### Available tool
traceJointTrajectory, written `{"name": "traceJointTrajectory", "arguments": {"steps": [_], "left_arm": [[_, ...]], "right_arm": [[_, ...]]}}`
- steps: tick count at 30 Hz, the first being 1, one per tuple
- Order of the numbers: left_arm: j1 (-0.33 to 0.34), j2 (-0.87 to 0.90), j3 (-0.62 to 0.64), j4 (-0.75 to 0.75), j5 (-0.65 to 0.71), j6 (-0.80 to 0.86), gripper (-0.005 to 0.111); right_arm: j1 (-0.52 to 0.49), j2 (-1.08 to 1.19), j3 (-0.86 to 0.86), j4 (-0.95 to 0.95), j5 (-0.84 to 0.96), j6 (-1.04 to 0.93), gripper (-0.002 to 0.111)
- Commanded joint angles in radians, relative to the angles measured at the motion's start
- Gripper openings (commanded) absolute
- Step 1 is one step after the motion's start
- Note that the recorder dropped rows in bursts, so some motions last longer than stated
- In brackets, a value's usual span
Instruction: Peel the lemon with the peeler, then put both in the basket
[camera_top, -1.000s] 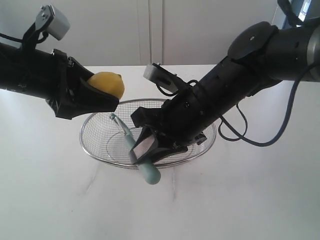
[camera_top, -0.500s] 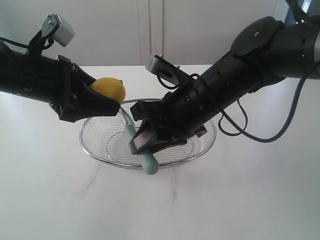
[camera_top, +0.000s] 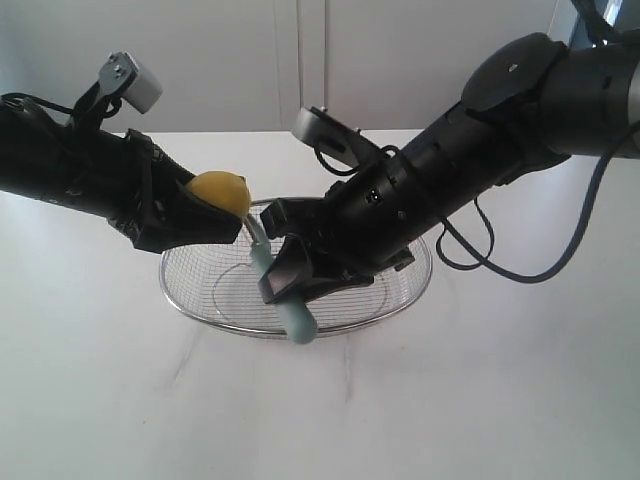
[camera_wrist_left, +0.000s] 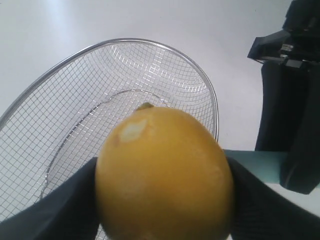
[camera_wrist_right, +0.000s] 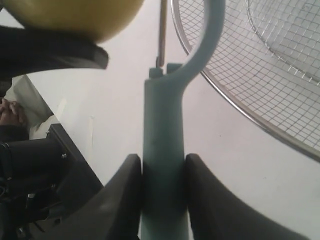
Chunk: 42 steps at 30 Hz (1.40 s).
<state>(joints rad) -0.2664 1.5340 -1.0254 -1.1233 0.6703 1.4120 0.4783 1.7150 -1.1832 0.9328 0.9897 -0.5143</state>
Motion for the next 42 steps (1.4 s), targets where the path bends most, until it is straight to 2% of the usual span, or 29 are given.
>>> {"name": "traceJointTrajectory", "arguments": {"steps": [1,24,31,42], "left_arm": [[-0.005,-0.004,0.001,-0.026,0.017,0.002,0.0],[-0.005,-0.004,0.001,-0.026,0.013,0.002,0.0],[-0.005,-0.004,0.001,-0.026,0.016,0.002,0.0],[-0.005,-0.004,0.001,-0.028,0.012,0.002,0.0]], "right_arm": [[-0.003,-0.01,-0.002,-0.02,-0.014,0.014,0.0],[-0.16,-0.268,-0.002,-0.051,-0.057,0.036,0.0],[-0.16,-0.231,0.011,-0.091,-0.055,0.049,0.0],[-0.131,-0.058,0.08,0.031,-0.05,0.044,0.0]]}}
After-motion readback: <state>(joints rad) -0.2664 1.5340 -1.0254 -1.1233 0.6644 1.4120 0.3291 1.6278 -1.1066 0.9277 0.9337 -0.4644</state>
